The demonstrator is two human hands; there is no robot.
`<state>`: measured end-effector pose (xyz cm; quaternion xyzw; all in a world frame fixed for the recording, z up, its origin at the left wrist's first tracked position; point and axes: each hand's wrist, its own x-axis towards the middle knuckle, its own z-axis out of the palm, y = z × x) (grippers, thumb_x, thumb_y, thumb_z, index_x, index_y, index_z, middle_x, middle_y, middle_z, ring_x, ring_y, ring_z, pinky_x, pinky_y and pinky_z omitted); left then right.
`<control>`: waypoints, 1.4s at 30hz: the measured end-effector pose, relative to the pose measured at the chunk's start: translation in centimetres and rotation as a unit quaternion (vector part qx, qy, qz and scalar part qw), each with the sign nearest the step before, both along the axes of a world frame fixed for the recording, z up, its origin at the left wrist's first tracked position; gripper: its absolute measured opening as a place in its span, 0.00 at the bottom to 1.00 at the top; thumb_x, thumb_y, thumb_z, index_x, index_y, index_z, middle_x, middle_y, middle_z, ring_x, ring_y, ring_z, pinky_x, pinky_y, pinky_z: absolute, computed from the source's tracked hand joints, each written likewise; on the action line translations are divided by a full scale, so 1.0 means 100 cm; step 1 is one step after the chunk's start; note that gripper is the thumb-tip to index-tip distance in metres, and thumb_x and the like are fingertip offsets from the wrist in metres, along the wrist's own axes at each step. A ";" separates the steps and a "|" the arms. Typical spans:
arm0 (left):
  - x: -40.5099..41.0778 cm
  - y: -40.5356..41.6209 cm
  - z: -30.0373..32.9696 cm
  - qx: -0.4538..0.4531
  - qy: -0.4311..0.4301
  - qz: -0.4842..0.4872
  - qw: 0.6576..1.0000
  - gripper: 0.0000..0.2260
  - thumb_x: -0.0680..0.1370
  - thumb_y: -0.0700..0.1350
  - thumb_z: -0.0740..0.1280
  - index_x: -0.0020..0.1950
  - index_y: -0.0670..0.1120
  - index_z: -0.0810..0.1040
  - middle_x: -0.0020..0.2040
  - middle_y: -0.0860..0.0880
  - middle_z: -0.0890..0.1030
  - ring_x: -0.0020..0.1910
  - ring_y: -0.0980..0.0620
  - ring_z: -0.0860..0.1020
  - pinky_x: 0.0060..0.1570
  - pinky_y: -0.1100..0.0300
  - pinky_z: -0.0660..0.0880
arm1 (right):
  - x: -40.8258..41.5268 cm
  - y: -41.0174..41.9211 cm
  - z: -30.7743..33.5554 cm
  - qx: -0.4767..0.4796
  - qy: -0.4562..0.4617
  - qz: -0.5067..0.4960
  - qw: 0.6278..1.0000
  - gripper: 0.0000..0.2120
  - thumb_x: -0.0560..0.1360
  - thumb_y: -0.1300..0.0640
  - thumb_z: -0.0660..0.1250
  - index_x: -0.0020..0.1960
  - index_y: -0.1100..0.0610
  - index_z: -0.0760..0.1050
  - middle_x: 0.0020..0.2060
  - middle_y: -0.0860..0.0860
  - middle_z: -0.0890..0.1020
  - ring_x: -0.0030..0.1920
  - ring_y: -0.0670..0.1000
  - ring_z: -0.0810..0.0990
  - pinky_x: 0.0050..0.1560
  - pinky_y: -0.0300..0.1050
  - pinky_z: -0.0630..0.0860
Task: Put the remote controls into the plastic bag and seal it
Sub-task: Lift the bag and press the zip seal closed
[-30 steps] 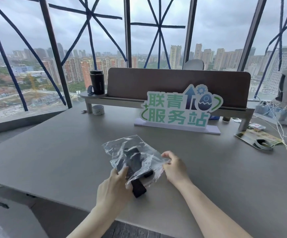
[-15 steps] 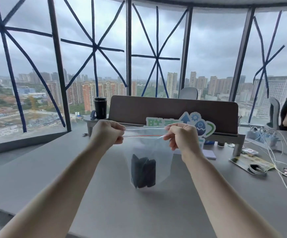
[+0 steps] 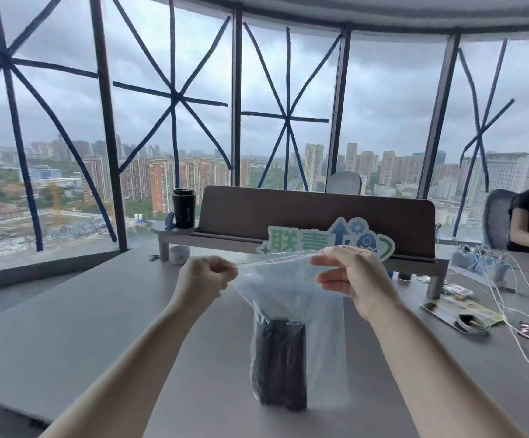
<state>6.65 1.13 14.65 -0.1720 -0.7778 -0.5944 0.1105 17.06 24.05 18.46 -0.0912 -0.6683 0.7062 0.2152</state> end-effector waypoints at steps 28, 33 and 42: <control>0.021 0.033 0.040 0.043 0.026 -0.071 0.996 0.06 0.69 0.41 0.73 0.33 0.48 0.82 0.37 0.41 0.84 0.25 0.55 0.73 0.23 0.63 0.68 | -0.020 -0.044 0.036 0.544 0.052 -0.020 0.837 0.05 0.73 0.54 0.71 0.41 0.54 0.84 0.29 0.42 0.77 0.29 0.40 0.71 0.40 0.46 0.77; 0.020 0.035 0.040 0.051 0.019 -0.077 0.996 0.08 0.70 0.40 0.72 0.32 0.48 0.81 0.34 0.43 0.82 0.24 0.54 0.71 0.24 0.63 0.67 | -0.020 -0.044 0.037 0.566 0.055 -0.044 0.821 0.05 0.73 0.50 0.71 0.42 0.50 0.84 0.33 0.43 0.82 0.28 0.40 0.70 0.35 0.43 0.73; 0.018 0.034 0.044 0.036 0.042 -0.081 0.995 0.05 0.70 0.40 0.72 0.34 0.43 0.82 0.36 0.34 0.82 0.23 0.53 0.70 0.24 0.61 0.68 | -0.021 -0.044 0.039 0.571 0.055 -0.051 0.818 0.06 0.74 0.51 0.69 0.41 0.51 0.83 0.33 0.45 0.82 0.35 0.45 0.78 0.41 0.46 0.78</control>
